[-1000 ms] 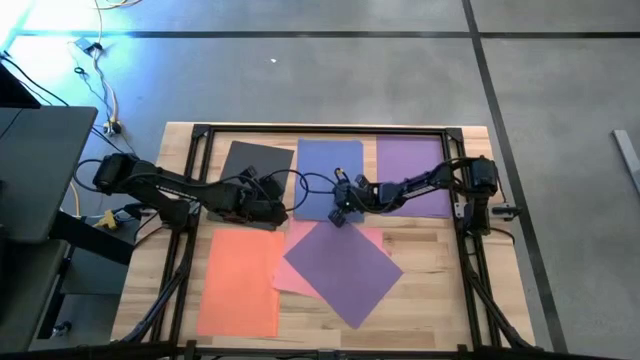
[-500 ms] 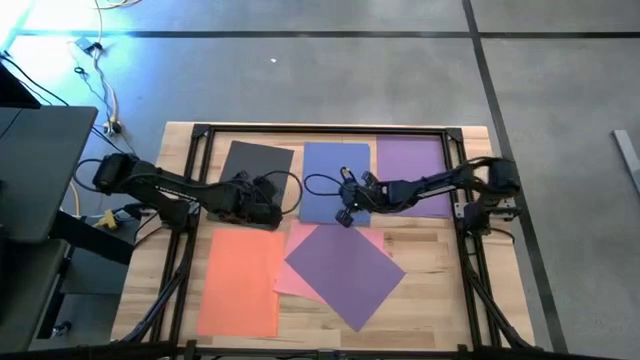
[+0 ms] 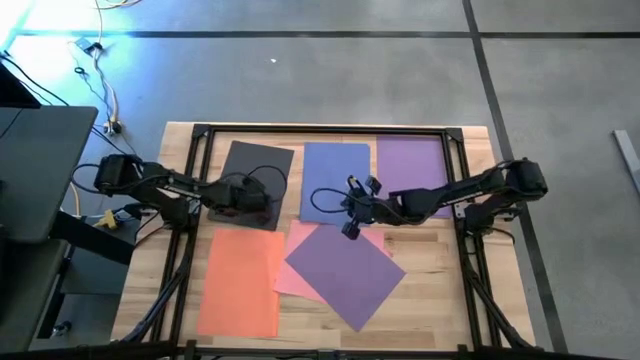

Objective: Organize paper
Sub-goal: Adjust the stacked blue and black papers

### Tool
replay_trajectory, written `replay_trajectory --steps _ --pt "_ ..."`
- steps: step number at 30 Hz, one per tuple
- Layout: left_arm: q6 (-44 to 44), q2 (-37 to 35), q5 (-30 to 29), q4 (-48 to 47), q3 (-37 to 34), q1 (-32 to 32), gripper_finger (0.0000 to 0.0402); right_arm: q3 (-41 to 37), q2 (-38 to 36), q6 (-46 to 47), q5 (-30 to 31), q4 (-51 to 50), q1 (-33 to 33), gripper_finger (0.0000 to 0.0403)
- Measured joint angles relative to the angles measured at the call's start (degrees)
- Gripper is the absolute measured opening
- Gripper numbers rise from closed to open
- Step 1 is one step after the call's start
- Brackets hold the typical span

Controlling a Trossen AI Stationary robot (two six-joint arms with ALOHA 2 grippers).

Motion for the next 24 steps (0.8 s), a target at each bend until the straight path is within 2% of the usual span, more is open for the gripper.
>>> replay_trajectory --steps 13,24 --pt "0.25 0.06 2.09 11.68 -2.57 0.84 0.0 0.02 0.0 0.18 -0.07 0.14 -0.54 0.0" --pt "-1.57 0.13 -2.74 13.61 -2.64 0.83 0.0 0.09 0.0 0.48 -0.13 0.12 -0.54 0.0"
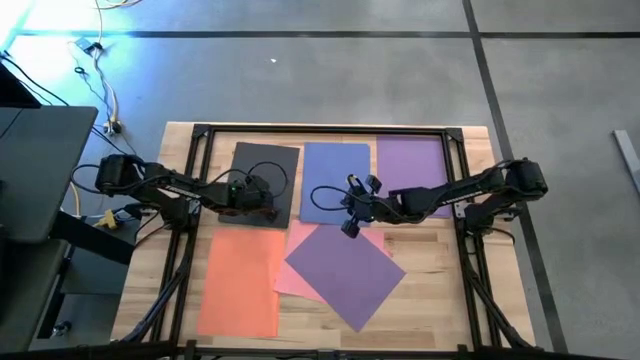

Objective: Organize paper
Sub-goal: Adjust the stacked blue and black papers

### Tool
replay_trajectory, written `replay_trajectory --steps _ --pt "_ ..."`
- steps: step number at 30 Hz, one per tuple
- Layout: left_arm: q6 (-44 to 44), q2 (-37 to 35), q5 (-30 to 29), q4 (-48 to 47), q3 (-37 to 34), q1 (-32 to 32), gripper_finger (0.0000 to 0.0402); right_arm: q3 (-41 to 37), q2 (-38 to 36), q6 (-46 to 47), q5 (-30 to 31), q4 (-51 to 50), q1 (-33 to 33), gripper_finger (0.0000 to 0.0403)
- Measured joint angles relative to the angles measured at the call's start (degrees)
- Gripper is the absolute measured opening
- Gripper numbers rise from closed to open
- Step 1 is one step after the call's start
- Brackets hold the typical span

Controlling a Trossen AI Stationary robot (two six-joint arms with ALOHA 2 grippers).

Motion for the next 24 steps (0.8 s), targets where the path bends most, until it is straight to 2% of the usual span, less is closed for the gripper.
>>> replay_trajectory --steps 6,11,24 --pt "0.34 -0.42 0.93 -2.48 1.27 -0.88 0.0 0.02 0.0 1.07 -0.02 -0.92 0.0 0.0" --pt "1.35 -0.42 9.17 -5.42 3.06 -1.29 0.0 0.02 0.0 1.07 -0.04 -2.2 0.0 0.0" --pt "-0.12 3.73 8.21 -2.24 3.34 -1.27 0.0 0.02 0.0 1.46 -0.48 -2.44 0.0 0.0"
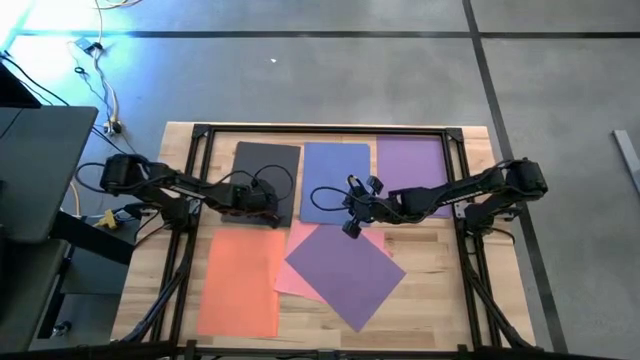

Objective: Organize paper
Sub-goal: Adjust the stacked blue and black papers

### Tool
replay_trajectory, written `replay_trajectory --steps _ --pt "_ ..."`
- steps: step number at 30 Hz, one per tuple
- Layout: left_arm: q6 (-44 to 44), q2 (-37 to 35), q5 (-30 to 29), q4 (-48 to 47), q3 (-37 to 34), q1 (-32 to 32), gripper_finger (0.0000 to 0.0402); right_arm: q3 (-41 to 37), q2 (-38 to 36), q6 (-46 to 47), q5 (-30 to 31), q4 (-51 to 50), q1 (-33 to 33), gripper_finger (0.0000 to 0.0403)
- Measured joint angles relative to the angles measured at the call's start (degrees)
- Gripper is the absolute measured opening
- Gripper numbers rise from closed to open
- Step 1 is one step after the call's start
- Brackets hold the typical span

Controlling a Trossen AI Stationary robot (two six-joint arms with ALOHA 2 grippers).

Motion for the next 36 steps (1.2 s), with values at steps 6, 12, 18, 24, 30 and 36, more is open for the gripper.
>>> replay_trajectory --steps 6,12,18,24,30,36 --pt "0.44 -0.38 0.01 0.04 0.24 0.01 0.0 0.0 0.0 0.0 0.02 -0.12 0.0 0.0" --pt "1.05 -1.11 0.37 -2.26 1.57 -0.42 0.0 0.02 0.0 0.0 0.02 -0.13 0.0 0.0" --pt "-0.13 -1.29 -1.85 -10.81 4.65 -1.75 0.0 0.02 0.0 0.02 -1.28 -0.64 0.0 0.0" --pt "-2.38 -1.34 -4.87 -18.11 5.79 -2.63 0.0 0.07 3.3 0.63 -5.18 -2.18 -0.85 0.0" --pt "-1.73 -1.26 -4.94 -8.97 0.9 -2.48 0.0 0.02 12.08 0.43 -5.29 -0.62 -5.36 0.0" --pt "-2.8 -1.51 -4.75 -0.65 -3.12 -0.67 0.0 0.14 16.47 -0.21 -7.86 2.26 -8.48 0.0"
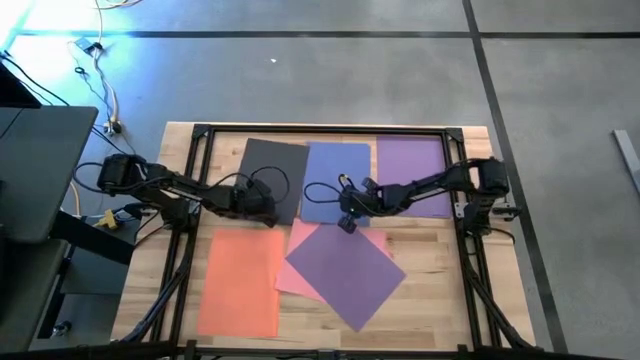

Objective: Organize paper
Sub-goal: Adjust the stacked blue and black papers

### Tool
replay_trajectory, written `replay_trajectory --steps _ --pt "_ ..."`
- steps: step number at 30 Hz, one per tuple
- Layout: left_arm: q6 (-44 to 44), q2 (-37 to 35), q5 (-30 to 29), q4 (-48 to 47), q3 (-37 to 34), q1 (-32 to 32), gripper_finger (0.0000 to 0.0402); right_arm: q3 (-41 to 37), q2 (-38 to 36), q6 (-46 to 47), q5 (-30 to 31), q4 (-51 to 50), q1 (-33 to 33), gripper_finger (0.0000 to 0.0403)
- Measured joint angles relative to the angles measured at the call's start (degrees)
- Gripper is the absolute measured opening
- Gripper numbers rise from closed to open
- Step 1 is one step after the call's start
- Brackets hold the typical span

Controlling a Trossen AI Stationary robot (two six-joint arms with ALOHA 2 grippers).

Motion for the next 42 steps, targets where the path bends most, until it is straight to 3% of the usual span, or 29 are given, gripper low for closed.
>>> replay_trajectory --steps 13,20,34,42 --pt "-7.19 0.11 -0.98 -0.76 -0.9 -0.53 0.0 0.03 0.13 -7.13 -0.09 -1.12 -0.59 0.0" --pt "-10.47 0.15 -5.4 -6.58 -0.97 -0.52 0.0 -0.03 0.1 -9.63 1.03 -1.91 -0.64 0.0" --pt "-7.23 0.21 -4.63 -4.28 -1.13 -3.63 0.0 -0.14 0.18 -10.2 1.16 -0.86 -0.62 0.0" --pt "-6.64 -1.46 -2.6 -12.42 2.81 -4.19 0.0 -0.26 -1.49 -5.85 8.04 -0.05 0.53 0.0"
